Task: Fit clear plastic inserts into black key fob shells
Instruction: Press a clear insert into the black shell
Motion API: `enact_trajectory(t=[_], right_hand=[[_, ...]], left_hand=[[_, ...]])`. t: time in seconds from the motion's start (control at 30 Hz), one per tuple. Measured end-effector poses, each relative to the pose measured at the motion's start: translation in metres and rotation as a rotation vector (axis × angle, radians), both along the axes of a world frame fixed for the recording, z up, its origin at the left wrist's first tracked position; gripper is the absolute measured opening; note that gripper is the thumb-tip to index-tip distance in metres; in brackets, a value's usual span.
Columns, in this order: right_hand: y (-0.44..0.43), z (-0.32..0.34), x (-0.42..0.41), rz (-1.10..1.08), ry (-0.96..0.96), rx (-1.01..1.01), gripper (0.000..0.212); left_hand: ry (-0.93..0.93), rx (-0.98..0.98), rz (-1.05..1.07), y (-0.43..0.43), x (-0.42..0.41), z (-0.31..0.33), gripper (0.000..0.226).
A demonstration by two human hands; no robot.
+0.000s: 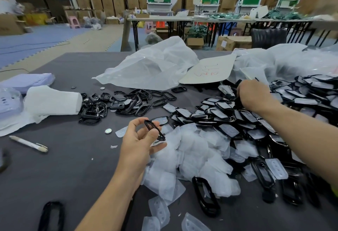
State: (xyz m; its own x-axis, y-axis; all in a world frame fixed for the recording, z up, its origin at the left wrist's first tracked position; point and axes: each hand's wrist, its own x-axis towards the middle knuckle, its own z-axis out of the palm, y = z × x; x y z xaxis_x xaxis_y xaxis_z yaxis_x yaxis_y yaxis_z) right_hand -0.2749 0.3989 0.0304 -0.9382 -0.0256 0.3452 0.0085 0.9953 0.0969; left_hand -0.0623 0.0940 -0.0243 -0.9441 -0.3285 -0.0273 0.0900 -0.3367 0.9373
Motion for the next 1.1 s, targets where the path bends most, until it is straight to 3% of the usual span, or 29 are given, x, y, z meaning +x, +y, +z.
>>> enact_trajectory(t=[0.13, 0.27, 0.43, 0.53, 0.63, 0.87, 1.1], right_hand=[[-0.011, 0.012, 0.024, -0.01, 0.077, -0.087, 0.034], [-0.052, 0.024, 0.065, 0.105, 0.154, -0.55, 0.024], [-0.131, -0.002, 0.141, 0.369, -0.087, -1.045, 0.022], [-0.164, -0.021, 0.174, 0.422, -0.257, -1.356, 0.02], [-0.178, -0.032, 0.194, 0.464, -0.295, -1.571, 0.015], [-0.178, -0.036, 0.204, 0.414, -0.192, -1.624, 0.01], [-0.182, -0.038, 0.211, 0.353, -0.138, -1.572, 0.011]], left_hand=[[-0.012, 0.021, 0.005, -0.001, 0.003, 0.0, 0.025], [-0.001, -0.01, -0.013, -0.003, 0.004, 0.001, 0.031], [0.02, -0.021, -0.041, -0.001, 0.008, 0.002, 0.037], [0.011, -0.027, -0.052, 0.0, 0.012, 0.002, 0.037], [0.028, -0.01, -0.057, 0.0, 0.015, 0.006, 0.03], [0.039, 0.005, -0.031, 0.004, 0.017, 0.009, 0.028], [0.062, -0.05, -0.075, 0.004, 0.018, 0.008, 0.044]])
